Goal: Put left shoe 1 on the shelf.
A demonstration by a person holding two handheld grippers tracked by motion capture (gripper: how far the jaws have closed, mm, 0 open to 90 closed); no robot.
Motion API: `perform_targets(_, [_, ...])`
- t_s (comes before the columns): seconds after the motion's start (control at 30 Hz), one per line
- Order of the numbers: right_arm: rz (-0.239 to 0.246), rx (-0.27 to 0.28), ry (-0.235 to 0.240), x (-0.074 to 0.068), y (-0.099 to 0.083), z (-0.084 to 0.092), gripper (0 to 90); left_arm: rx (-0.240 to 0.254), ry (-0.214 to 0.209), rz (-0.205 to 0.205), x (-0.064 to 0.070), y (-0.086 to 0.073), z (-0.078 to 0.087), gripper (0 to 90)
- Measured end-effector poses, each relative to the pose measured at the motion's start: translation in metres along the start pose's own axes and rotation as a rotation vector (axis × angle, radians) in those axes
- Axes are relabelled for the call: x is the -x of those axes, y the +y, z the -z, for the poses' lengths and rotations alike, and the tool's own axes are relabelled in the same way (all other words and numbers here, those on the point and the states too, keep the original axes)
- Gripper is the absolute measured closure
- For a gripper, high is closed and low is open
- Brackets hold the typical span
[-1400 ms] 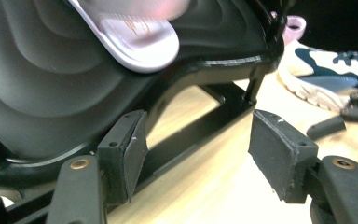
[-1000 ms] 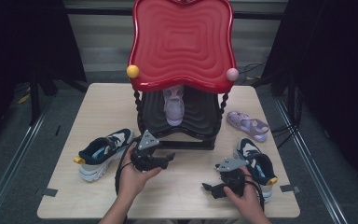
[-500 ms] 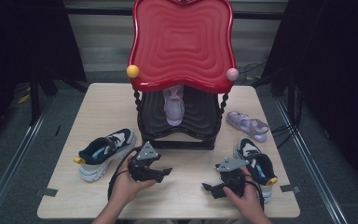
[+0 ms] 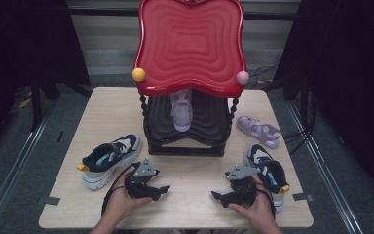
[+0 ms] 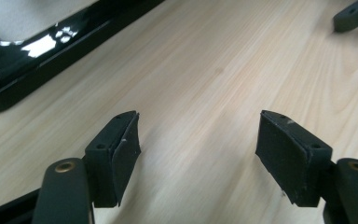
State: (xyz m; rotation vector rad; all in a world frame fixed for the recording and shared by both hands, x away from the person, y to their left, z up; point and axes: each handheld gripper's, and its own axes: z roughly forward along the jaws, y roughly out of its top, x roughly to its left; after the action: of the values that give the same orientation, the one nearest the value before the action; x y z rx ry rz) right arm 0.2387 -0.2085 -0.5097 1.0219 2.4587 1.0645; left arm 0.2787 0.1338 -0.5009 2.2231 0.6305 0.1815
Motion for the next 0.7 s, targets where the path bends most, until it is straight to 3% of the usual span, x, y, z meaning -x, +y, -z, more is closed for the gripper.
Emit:
perform_targets(0.33, [0.029,-0.046,0.026,-0.003,0.016,0.009,17.3,-0.01,0.009,-0.053,-0.002,-0.007,-0.001,24.9])
perform_targets(0.53, [0.058,-0.07,0.054,-0.001,0.035,0.023,19.3,-0.009,0.004,-0.051,-0.001,-0.007,-0.002,21.6])
perform_targets(0.7, [0.072,-0.076,0.052,0.002,0.049,0.037,19.4,-0.011,-0.001,-0.053,-0.001,-0.007,-0.002,19.8])
